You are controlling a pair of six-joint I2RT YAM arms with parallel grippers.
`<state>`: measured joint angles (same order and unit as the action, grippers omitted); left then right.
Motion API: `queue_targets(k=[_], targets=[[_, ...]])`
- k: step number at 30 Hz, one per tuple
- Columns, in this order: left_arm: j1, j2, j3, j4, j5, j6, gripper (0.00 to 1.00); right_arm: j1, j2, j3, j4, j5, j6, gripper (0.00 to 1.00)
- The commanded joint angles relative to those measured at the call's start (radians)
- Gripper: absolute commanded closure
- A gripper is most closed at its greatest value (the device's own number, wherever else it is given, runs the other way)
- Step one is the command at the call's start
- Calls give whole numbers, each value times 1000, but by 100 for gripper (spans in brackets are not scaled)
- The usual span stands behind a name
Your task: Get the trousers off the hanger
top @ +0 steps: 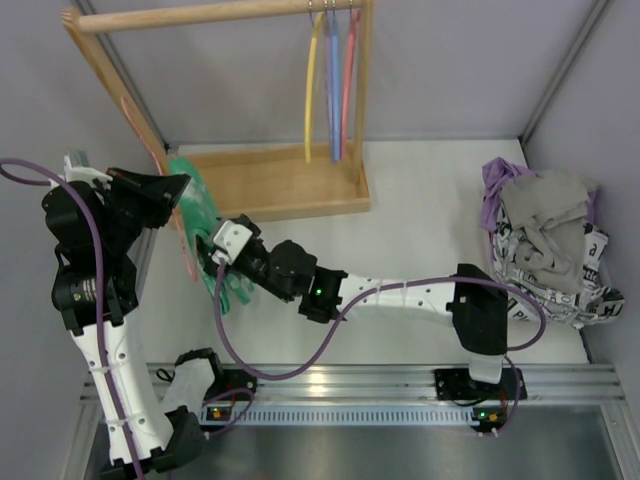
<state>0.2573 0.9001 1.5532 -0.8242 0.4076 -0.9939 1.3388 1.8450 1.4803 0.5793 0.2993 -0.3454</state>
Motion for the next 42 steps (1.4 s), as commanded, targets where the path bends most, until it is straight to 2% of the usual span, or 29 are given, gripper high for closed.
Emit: queue_targets(k=[1, 5, 12, 19, 30, 36, 42], targets=[[0, -20, 64, 166, 30, -20, 100, -4, 34, 67, 70, 20, -9, 36], [2, -17, 70, 166, 34, -15, 100, -13, 51, 69, 89, 20, -27, 43], [0, -13, 73, 166, 37, -12, 100, -32, 33, 32, 93, 23, -37, 45], [0, -3, 68, 166, 37, -5, 100, -52, -35, -37, 93, -3, -50, 30], [0, 6, 71, 178, 39, 0, 100, -55, -47, -40, 79, -11, -30, 29], [0, 8, 71, 189, 40, 0, 100, -55, -61, -44, 70, -22, -32, 18], [2, 13, 79, 197, 45, -9, 100, -63, -63, -52, 51, -28, -37, 28]])
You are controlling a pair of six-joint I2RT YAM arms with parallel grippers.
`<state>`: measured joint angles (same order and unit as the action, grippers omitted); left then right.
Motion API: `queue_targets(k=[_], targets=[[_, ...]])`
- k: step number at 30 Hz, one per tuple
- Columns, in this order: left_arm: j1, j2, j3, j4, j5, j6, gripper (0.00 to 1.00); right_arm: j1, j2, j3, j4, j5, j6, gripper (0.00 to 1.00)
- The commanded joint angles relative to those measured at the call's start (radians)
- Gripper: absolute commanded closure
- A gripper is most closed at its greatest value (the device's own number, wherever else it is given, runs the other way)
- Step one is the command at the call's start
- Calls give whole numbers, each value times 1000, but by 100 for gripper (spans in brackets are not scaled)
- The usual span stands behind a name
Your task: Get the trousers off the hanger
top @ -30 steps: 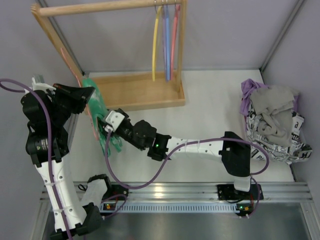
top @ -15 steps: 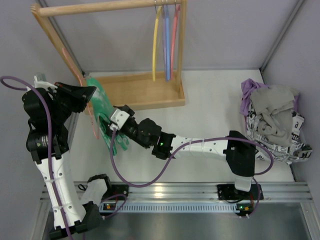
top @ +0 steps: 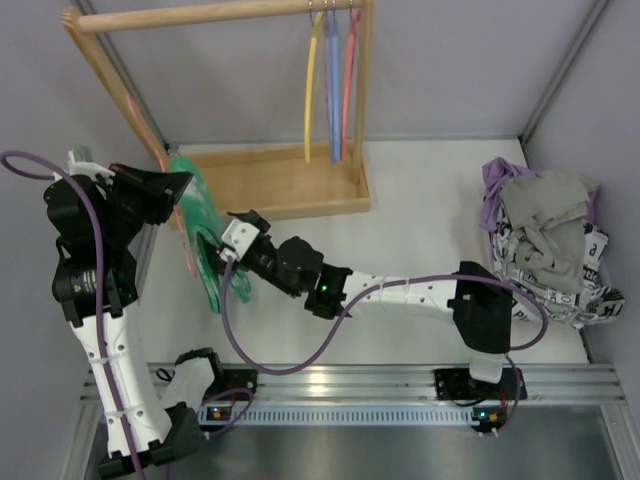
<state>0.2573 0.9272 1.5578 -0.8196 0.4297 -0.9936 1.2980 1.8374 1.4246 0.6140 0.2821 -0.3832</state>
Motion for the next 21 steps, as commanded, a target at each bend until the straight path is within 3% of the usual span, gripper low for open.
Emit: queue_targets(k=[1, 14, 21], targets=[[0, -14, 73, 192, 26, -11, 100, -22, -52, 4, 13, -11, 0, 28], [0, -11, 74, 195, 24, -17, 100, -23, 26, 68, -10, -5, 18, 25], [0, -24, 74, 194, 32, -20, 100, -29, 68, 102, -7, 38, 26, 34]])
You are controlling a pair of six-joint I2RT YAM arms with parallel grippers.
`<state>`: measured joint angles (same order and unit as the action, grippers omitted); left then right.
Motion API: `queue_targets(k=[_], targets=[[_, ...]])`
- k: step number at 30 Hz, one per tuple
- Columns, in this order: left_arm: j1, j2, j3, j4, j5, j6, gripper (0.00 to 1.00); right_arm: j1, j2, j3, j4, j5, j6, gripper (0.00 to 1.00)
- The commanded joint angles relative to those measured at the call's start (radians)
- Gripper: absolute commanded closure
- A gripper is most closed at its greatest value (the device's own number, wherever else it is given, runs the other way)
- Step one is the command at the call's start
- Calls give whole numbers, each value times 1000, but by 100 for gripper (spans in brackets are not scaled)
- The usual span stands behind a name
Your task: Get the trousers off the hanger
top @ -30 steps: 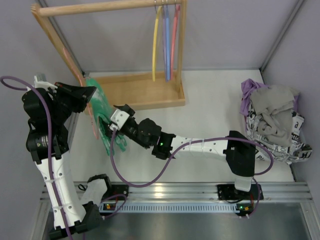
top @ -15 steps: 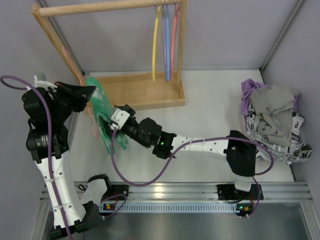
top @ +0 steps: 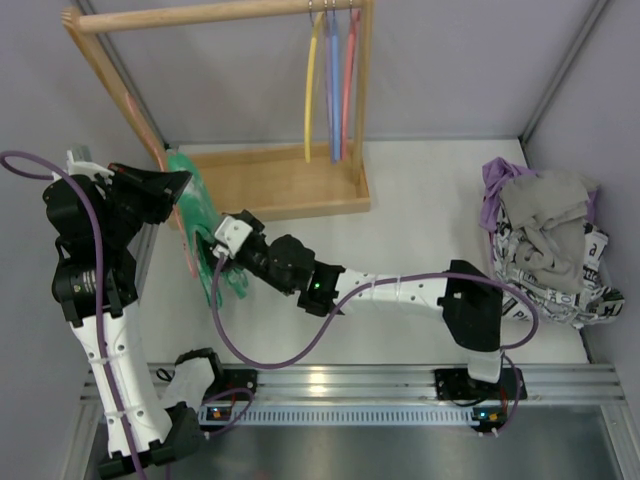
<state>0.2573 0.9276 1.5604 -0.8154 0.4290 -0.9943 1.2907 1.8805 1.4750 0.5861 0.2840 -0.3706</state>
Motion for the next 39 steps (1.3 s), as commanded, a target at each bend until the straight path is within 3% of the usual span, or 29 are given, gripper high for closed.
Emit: queue_targets(k=[1, 9, 12, 14, 15, 17, 18, 19, 28, 39], targets=[[0, -26, 72, 190, 36, -21, 100, -22, 29, 62, 21, 43, 10, 34], [0, -27, 50, 190, 50, -38, 100, -33, 55, 100, 27, 50, 10, 33], [0, -29, 46, 190, 57, -35, 100, -39, 54, 105, 24, 37, 10, 40], [0, -29, 44, 190, 62, -37, 100, -44, 43, 105, 18, 32, 12, 53], [0, -29, 41, 191, 65, -38, 100, -45, 39, 105, 18, 27, 12, 65], [0, -30, 40, 191, 71, -40, 100, -53, 22, 100, 14, 17, 6, 80], [0, -32, 35, 190, 73, -40, 100, -57, 14, 100, 12, 14, 4, 93], [0, -33, 32, 190, 74, -40, 100, -59, 8, 102, 8, 9, 1, 99], [0, -55, -17, 188, 82, 5, 100, -80, -118, 199, -127, -26, 67, 100], [0, -127, -244, 186, 117, 104, 100, -117, -204, 409, -216, -37, 99, 100]])
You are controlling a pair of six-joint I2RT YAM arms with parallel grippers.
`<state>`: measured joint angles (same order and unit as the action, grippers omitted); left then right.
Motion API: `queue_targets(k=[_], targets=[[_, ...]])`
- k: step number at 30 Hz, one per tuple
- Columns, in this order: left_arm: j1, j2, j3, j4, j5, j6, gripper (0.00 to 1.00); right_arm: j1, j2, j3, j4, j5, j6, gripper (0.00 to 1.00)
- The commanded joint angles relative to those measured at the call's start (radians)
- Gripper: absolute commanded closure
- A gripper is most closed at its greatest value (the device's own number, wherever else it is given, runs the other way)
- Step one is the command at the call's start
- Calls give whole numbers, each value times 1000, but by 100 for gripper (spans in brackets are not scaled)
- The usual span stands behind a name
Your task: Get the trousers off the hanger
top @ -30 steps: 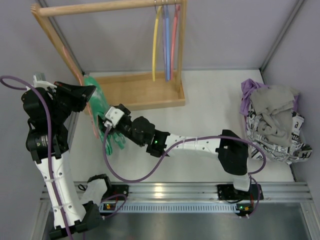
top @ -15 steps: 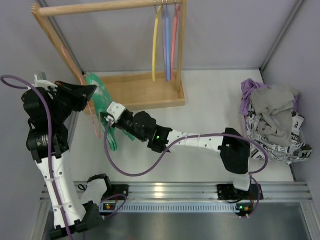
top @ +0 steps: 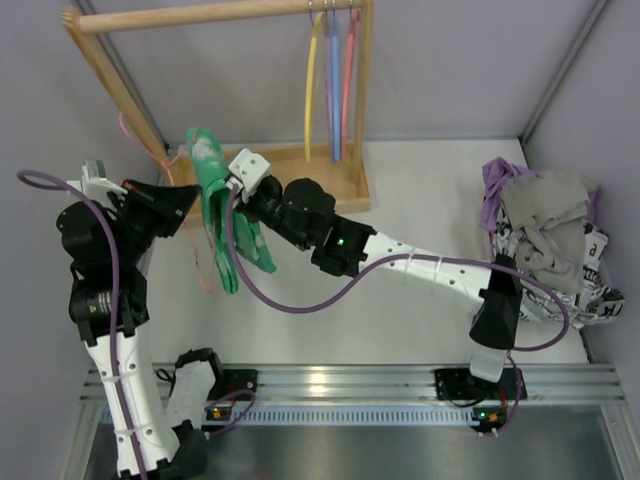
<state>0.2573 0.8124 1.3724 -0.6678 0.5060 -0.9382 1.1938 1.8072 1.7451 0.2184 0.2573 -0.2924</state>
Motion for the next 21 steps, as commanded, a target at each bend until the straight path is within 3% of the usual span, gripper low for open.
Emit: queue_targets(k=[1, 21], targets=[[0, -16, -90, 40, 34, 56, 100, -19, -143, 149, 153, -9, 24, 100], [0, -59, -332, 37, -38, 219, 100, -17, -325, 257, 154, -29, -30, 100]])
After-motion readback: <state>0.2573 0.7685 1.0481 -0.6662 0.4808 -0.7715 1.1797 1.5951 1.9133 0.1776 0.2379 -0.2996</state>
